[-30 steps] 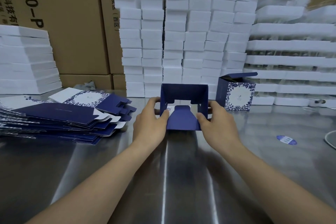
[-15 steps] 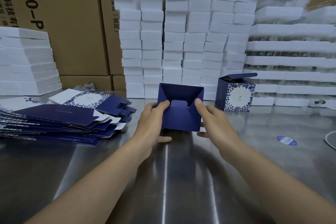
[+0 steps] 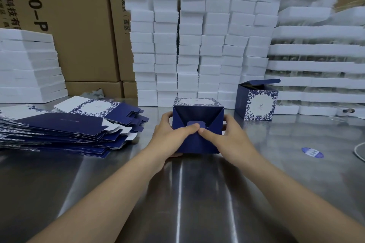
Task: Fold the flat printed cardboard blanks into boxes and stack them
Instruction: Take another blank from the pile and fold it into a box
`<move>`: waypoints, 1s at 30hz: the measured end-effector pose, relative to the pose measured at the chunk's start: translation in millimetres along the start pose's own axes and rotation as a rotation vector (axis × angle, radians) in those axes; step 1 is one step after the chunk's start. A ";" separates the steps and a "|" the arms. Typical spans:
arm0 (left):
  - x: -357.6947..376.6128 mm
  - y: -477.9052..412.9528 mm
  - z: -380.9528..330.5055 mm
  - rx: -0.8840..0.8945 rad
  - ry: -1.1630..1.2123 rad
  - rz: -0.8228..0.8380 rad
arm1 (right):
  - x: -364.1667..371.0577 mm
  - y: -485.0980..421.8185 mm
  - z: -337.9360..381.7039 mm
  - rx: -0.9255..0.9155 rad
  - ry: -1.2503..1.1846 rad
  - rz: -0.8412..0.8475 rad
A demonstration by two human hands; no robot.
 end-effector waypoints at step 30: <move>1.1 -3.1 -7.7 -0.062 -0.026 0.132 | 2.6 -5.1 -3.2 0.056 0.014 0.136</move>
Point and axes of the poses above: each hand's wrist, its own y-axis away from the middle knuckle, its own x-axis out of the palm, z = x × y, the point moved 10 cm from there along -y, towards the middle knuckle, and after that the axes turned 13 degrees about -z, right-handed, at the moved point
